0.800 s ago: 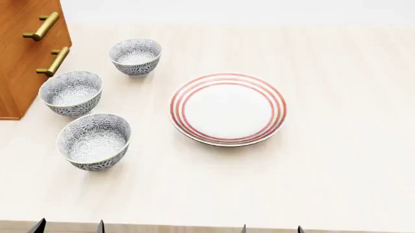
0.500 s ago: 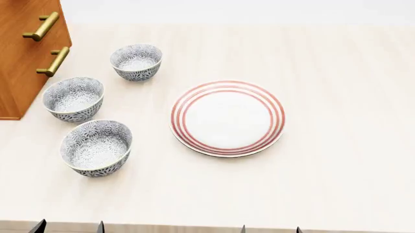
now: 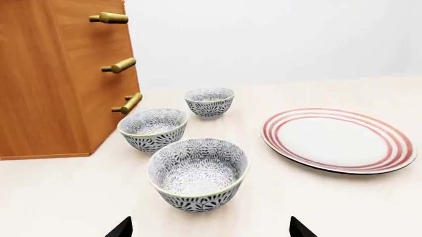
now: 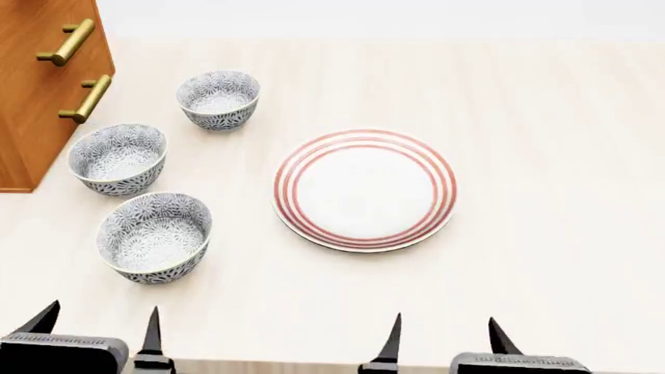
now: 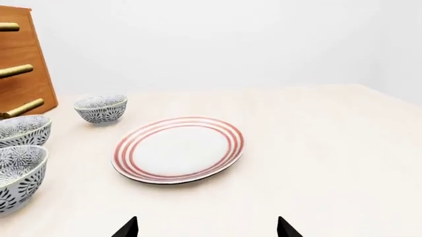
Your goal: Put the bowl at the front on the plate.
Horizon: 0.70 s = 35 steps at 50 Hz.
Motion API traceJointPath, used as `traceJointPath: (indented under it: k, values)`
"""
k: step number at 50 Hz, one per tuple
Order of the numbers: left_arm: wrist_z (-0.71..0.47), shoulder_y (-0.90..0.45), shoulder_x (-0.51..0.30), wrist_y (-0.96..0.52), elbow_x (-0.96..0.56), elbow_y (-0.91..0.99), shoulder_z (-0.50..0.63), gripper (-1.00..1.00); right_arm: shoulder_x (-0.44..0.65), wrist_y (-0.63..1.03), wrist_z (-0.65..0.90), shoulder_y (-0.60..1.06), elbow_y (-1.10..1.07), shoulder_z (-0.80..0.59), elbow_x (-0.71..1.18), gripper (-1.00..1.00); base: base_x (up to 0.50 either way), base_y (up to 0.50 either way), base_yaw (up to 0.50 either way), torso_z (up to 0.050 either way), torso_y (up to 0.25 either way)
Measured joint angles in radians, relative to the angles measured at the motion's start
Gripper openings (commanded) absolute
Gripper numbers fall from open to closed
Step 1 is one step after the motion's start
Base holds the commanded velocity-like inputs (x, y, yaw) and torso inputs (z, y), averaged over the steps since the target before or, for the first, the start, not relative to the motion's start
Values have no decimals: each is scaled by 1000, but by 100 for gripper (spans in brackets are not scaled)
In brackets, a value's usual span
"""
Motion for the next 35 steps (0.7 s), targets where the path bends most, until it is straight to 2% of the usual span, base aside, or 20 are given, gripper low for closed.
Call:
traceJointPath:
  k: [10, 23, 27, 35]
  values:
    - [-3, -116, -6, -247, -39, 169, 8, 100, 38, 333, 46, 141, -237, 18, 57, 100, 0, 0, 0, 0, 0]
    - [-3, -356, 6, -571, -104, 327, -11, 100, 66, 816, 84, 433, -487, 104, 196, 100, 0, 0, 0, 0, 0]
    - [0, -451, 21, -687, -133, 365, -32, 100, 97, 909, 188, 531, -497, 142, 359, 100, 0, 0, 0, 0, 0]
    - [-9, -633, 43, -873, -187, 396, -64, 100, 182, 1008, 512, 728, -430, 186, 795, 100, 0, 0, 0, 0, 0]
